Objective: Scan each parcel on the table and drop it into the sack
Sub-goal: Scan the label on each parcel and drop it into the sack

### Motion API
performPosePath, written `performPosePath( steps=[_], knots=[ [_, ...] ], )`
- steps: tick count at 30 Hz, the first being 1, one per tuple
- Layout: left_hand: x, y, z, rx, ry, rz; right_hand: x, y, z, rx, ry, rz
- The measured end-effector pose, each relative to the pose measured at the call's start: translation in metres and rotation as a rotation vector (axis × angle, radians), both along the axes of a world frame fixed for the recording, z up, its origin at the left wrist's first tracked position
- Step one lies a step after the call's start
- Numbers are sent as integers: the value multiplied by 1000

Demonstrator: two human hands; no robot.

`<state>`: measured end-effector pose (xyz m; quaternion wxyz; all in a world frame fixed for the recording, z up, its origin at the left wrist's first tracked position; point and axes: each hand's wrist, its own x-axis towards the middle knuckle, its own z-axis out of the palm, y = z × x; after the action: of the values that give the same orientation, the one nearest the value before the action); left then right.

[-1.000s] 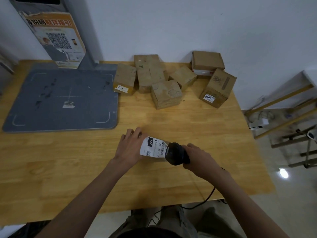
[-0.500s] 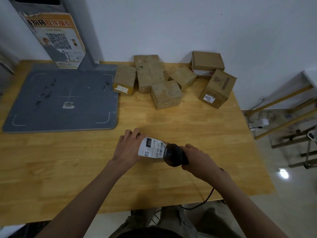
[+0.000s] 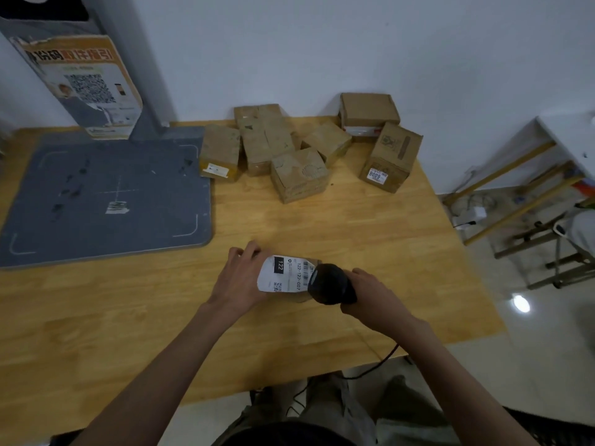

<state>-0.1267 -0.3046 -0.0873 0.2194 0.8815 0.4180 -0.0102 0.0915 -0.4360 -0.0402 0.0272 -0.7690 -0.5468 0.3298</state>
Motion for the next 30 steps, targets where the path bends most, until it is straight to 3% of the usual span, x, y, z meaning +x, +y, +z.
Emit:
performPosePath(
  steps=[7, 16, 30],
  knots=[
    [15, -23, -1, -97, -120, -160, -11, -58, -5, 188, 170, -406],
    [98, -92, 12, -164, -165, -433, 0, -165, -4, 396, 298, -970],
    [173, -291, -11, -232, 139, -603, -41, -378, -38, 472, 304, -1592]
  ],
)
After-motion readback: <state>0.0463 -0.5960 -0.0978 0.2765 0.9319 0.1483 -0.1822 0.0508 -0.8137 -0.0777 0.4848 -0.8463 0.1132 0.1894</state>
